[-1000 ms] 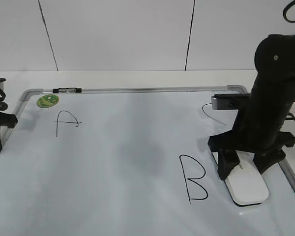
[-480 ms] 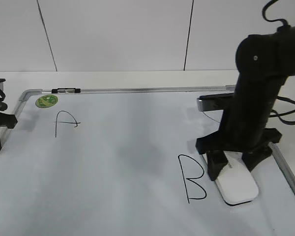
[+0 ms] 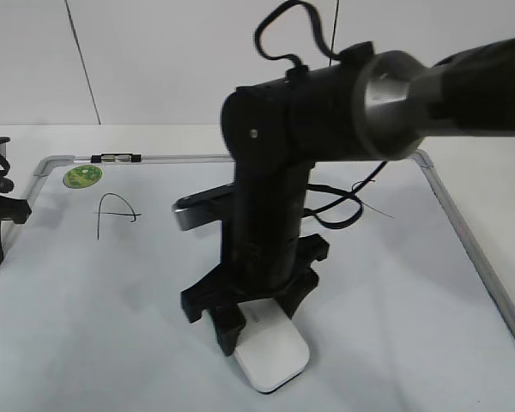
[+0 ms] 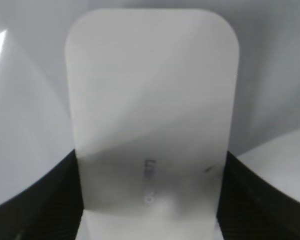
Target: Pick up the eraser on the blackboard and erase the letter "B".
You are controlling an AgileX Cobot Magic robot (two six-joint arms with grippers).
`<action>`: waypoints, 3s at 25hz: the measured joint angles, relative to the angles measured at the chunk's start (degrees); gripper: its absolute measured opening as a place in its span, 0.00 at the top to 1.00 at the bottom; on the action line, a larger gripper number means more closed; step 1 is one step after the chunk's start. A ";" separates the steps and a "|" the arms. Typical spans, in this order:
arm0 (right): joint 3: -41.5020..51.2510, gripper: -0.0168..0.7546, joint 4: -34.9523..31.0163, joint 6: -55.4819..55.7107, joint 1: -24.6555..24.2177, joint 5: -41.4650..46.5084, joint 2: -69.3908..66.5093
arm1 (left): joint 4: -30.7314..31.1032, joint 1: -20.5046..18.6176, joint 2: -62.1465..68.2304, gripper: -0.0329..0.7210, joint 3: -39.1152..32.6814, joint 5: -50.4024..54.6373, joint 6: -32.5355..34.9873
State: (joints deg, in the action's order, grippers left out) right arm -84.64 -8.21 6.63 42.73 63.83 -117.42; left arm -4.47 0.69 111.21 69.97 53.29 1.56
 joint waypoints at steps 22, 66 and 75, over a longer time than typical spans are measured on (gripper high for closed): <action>-6.35 0.28 2.19 1.59 -6.00 5.98 -3.99 | -0.44 0.00 0.04 0.79 0.00 0.23 0.00; 8.62 0.28 2.56 4.84 -7.91 -4.53 5.37 | -1.94 0.00 0.04 0.78 0.00 0.22 0.00; 2.26 0.28 -1.36 7.69 -3.78 -2.92 2.45 | -2.17 0.00 0.04 0.78 0.00 0.43 0.00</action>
State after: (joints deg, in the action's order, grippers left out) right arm -82.38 -9.57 14.33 38.95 60.91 -114.97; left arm -6.64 0.69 111.25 69.97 53.72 1.56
